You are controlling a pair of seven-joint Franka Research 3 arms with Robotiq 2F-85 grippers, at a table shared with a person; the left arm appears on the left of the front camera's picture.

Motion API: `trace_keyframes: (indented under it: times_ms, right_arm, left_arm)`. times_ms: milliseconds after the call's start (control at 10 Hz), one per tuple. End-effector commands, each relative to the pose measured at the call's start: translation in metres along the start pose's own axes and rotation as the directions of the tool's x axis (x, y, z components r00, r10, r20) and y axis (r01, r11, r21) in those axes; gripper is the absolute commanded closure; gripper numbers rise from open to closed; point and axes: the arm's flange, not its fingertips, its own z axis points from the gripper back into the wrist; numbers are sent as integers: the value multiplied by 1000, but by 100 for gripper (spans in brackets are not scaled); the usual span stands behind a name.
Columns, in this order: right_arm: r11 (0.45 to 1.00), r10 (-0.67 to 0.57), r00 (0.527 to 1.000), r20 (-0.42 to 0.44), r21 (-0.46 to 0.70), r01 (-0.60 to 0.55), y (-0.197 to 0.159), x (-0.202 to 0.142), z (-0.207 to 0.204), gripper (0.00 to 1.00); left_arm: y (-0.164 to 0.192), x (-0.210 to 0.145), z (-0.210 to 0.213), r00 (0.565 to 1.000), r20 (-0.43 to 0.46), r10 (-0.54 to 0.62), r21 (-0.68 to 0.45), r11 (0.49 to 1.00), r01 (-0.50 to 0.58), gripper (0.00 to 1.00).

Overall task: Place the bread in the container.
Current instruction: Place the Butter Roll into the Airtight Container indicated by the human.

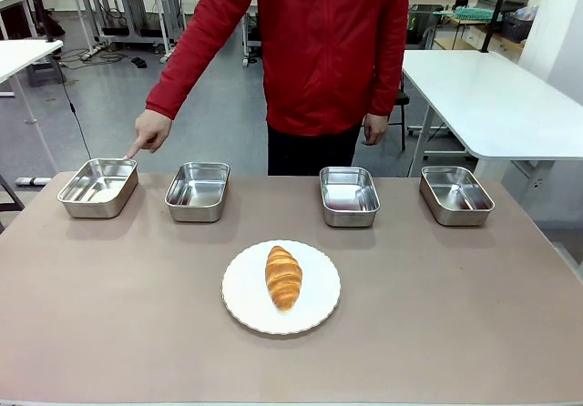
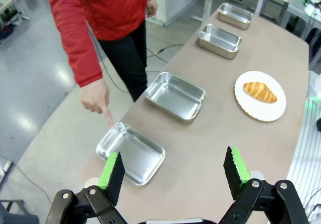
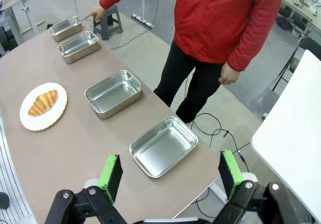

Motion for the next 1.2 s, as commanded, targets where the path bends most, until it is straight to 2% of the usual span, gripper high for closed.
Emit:
trace_keyframes:
  times_ms: [0, 200, 500, 700, 900, 1000, 1100]
  right_arm:
    - [1000, 2, 1000, 1, 1, -2, 0, 1, 0, 0]
    - [1000, 2, 1000, 1, 1, -2, 0, 1, 0, 0]
    - [1000, 2, 1000, 1, 1, -2, 0, 1, 0, 0]
    - [1000, 2, 1000, 1, 1, -2, 0, 1, 0, 0]
    - [1000, 2, 1000, 1, 1, -2, 0, 1, 0, 0]
    - [1000, 2, 1000, 1, 1, -2, 0, 1, 0, 0]
    - [1000, 2, 1000, 1, 1, -2, 0, 1, 0, 0]
  left_arm:
    - [-7, 22, -15, 998, -59, 33, -7, 999, -33, 0]
    - [-29, 44, -49, 993, -93, 78, -3, 997, -79, 0]
    - [-80, 86, -142, 970, -193, 149, 21, 989, -147, 0]
    - [-107, 100, -217, 916, -271, 295, 115, 955, -274, 0]
    - [-135, 100, -282, 853, -354, 383, 193, 923, -334, 0]
    - [-148, 100, -302, 829, -361, 427, 189, 904, -383, 0]
    - [-153, 100, -302, 777, -441, 450, 168, 891, -421, 0]
